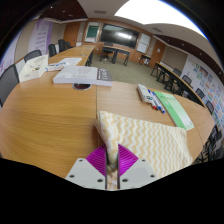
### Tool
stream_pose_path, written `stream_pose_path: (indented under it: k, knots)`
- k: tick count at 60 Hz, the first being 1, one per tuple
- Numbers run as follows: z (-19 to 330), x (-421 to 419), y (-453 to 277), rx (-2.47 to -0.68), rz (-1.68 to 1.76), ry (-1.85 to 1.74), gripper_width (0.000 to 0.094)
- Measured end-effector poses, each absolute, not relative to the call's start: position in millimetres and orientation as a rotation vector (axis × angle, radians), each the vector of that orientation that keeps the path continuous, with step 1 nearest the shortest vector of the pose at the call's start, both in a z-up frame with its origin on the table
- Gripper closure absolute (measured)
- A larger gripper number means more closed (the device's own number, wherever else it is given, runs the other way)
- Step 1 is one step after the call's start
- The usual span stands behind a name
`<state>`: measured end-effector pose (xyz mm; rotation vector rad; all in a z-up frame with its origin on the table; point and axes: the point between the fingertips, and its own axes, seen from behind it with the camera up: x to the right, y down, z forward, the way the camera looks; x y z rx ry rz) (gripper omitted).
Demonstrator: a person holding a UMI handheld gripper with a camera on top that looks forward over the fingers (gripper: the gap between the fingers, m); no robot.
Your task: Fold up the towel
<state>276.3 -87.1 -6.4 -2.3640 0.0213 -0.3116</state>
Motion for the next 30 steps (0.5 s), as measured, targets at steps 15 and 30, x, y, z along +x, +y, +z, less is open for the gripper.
stream_pose_path:
  k: [15,30]
  knots:
    - [11.7,256.1,-92.2,-2.376,-0.166,0.043,0.0895]
    - [128.7,194.4,-90.6,-2.210,0.343,0.102,0.0895]
